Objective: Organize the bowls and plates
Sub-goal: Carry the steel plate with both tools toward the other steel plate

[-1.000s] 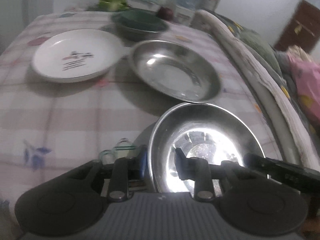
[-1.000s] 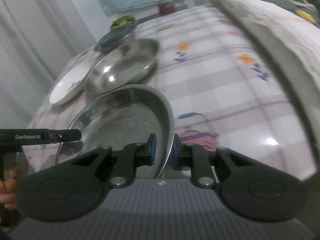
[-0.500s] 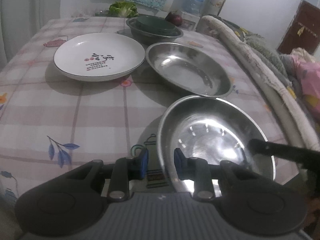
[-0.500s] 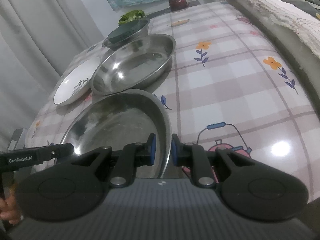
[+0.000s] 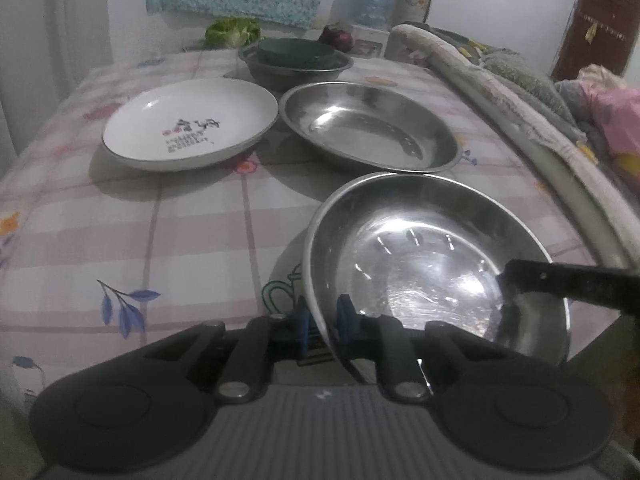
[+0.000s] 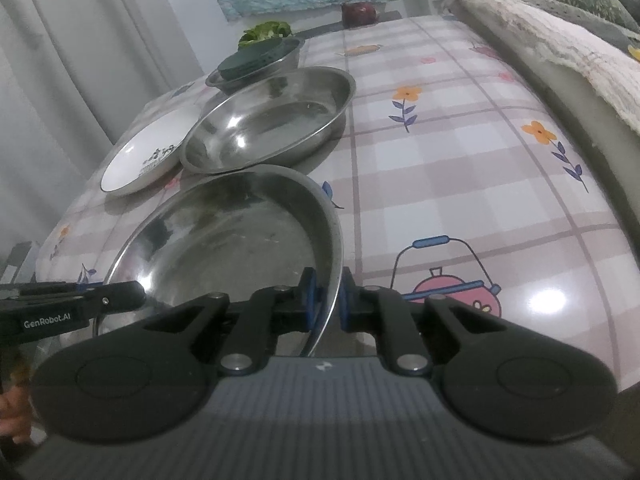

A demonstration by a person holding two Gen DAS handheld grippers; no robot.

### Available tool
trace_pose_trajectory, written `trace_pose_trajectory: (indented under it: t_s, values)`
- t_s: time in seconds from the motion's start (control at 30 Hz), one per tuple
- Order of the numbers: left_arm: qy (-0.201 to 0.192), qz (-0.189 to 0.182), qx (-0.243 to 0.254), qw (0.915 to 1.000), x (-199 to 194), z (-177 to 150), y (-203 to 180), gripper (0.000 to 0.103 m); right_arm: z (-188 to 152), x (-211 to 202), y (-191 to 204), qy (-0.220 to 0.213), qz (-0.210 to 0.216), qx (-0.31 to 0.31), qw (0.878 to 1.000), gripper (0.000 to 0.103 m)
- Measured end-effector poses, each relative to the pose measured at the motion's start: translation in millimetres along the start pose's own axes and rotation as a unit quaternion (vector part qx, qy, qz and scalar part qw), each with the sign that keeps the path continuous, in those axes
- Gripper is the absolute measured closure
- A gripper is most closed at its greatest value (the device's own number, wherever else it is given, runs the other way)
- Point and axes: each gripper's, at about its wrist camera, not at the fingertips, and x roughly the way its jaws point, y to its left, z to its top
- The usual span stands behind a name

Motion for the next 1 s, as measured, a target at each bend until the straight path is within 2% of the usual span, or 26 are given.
trace_pose_trajectory:
  t_s: [0.3, 0.63, 1.0]
  values:
    - [0.002, 0.012, -0.004, 0.9999, -4.9, -1.8, 7.3, 0.088, -1.5, 3.1, 7.0, 0.000, 0.012, -0.002, 1.000, 0.093]
    - [-0.004, 0.025, 0.005, 0.9997, 0.2, -2.5, 2.2, 0.083, -3.7, 6.4, 5.9, -0.010, 0.015, 0.000, 1.000, 0.093]
    - [-0.005, 0.023, -0.001, 0.9997, -6.2, -3.2, 1.9, 0.083, -4.6, 0.2, 7.0, -0.014, 0.018, 0.000, 1.000, 0.092]
